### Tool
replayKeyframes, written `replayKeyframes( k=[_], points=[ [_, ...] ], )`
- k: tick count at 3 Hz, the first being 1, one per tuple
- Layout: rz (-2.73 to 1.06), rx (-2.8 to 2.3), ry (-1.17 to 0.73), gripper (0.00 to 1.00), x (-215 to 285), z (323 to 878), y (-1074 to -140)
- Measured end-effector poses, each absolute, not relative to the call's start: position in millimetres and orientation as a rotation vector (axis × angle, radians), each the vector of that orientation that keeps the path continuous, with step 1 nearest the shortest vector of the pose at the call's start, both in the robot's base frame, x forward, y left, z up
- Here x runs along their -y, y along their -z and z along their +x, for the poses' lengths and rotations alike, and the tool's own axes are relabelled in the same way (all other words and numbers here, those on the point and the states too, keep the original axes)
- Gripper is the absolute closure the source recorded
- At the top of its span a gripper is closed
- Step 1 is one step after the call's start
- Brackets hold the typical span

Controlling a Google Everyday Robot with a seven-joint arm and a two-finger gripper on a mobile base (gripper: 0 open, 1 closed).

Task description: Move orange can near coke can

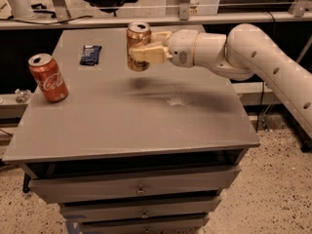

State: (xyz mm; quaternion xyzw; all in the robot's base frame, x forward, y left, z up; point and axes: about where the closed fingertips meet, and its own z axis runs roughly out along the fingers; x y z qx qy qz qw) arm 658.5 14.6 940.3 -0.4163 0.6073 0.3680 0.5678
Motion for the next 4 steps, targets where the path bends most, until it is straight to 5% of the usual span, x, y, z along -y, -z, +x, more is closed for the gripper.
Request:
replayKeyframes(
  k=[4],
  points=[
    [-1.201, -1.424, -1.039, 1.0, -177.4, 622.1, -897.8]
  ],
)
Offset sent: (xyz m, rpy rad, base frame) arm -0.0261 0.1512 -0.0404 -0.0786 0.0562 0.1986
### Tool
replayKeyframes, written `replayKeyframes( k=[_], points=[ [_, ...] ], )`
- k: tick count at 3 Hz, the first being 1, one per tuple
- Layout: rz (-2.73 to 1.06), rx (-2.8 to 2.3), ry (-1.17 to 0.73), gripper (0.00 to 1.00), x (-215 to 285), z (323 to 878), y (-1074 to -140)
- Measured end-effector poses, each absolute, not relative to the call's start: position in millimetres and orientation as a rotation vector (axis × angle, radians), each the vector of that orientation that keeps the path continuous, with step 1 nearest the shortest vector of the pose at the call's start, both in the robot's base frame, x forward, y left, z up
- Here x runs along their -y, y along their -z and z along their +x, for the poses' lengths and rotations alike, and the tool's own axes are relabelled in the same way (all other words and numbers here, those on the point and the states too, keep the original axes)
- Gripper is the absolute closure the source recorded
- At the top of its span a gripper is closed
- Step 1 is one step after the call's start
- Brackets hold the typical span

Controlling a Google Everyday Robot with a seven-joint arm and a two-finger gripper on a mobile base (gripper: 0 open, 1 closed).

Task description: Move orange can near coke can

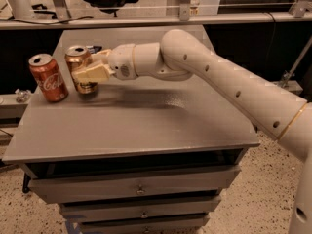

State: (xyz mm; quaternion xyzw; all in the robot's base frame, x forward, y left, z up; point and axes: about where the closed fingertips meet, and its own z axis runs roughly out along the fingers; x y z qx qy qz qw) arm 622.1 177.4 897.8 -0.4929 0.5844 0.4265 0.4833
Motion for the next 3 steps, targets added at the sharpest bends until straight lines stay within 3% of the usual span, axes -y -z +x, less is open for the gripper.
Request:
replayKeyframes(
  k=[2, 3],
  points=[
    [-1.236, -1.382, -1.104, 1.0, -208.4, 610.7, -887.9],
    [-1.27, -1.363, -1.108, 0.82, -216.2, 607.5, -885.1]
  ],
)
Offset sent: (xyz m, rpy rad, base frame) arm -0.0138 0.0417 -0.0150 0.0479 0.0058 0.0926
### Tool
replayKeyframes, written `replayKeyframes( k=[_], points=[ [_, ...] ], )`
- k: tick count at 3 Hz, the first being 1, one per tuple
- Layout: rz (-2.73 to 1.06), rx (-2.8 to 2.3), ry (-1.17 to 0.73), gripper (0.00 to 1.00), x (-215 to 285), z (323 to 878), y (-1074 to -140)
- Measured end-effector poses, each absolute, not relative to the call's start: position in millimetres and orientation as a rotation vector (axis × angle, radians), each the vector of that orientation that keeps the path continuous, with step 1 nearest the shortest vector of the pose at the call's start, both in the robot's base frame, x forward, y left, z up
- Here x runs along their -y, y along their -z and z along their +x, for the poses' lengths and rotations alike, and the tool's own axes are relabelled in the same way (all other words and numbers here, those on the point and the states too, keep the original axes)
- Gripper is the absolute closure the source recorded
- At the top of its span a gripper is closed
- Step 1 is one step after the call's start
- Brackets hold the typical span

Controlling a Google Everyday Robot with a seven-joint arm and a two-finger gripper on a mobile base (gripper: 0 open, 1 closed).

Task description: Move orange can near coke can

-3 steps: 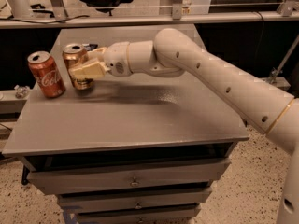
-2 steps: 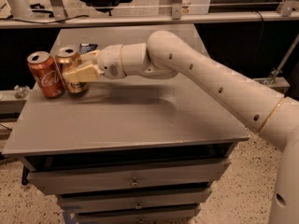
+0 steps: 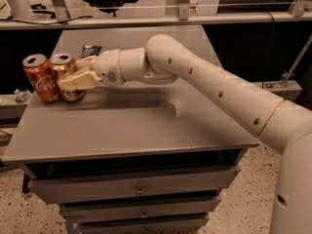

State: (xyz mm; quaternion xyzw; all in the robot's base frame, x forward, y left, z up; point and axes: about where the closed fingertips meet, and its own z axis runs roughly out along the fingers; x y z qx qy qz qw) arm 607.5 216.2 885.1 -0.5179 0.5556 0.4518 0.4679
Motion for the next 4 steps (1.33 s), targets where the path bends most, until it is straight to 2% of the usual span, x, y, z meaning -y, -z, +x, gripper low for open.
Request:
replayKeyframes(
  k=[3, 4],
  points=[
    [-1.327, -1.332, -1.062, 0.13, -211.7, 615.2, -887.2],
    [-1.326, -1.323, -1.041, 0.0, -206.3, 622.3, -889.3]
  ],
)
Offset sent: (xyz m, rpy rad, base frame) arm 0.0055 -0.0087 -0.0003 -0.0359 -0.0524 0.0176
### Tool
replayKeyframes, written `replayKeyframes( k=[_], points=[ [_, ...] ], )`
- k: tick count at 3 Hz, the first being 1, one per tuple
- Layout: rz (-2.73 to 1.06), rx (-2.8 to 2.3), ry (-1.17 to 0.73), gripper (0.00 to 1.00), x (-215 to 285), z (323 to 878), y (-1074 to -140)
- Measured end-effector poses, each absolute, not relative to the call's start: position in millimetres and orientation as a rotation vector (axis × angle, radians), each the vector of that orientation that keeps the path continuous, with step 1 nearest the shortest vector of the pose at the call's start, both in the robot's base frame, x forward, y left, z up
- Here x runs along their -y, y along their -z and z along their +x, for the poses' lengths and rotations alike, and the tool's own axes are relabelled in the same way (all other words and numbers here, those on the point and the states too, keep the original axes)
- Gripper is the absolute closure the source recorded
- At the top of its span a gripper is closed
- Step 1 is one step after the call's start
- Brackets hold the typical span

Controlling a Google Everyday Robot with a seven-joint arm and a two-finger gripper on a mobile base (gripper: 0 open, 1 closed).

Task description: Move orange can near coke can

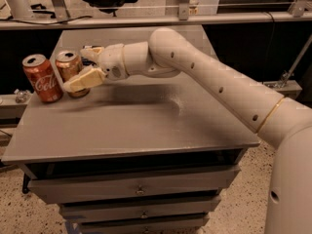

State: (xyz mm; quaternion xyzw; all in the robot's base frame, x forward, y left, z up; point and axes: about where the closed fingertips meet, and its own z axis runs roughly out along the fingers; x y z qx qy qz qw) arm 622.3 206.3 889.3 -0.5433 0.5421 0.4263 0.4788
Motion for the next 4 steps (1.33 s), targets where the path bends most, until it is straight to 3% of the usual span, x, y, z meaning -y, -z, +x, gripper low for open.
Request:
replayKeyframes(
  k=[1, 2, 4],
  points=[
    [-1.326, -1.323, -1.039, 0.0, -205.9, 622.9, -889.6],
    [-1.301, -1.352, -0.991, 0.0, -173.8, 626.0, -896.5],
    [-1.25, -1.4, -0.733, 0.0, -53.4, 629.0, -950.9]
  ],
)
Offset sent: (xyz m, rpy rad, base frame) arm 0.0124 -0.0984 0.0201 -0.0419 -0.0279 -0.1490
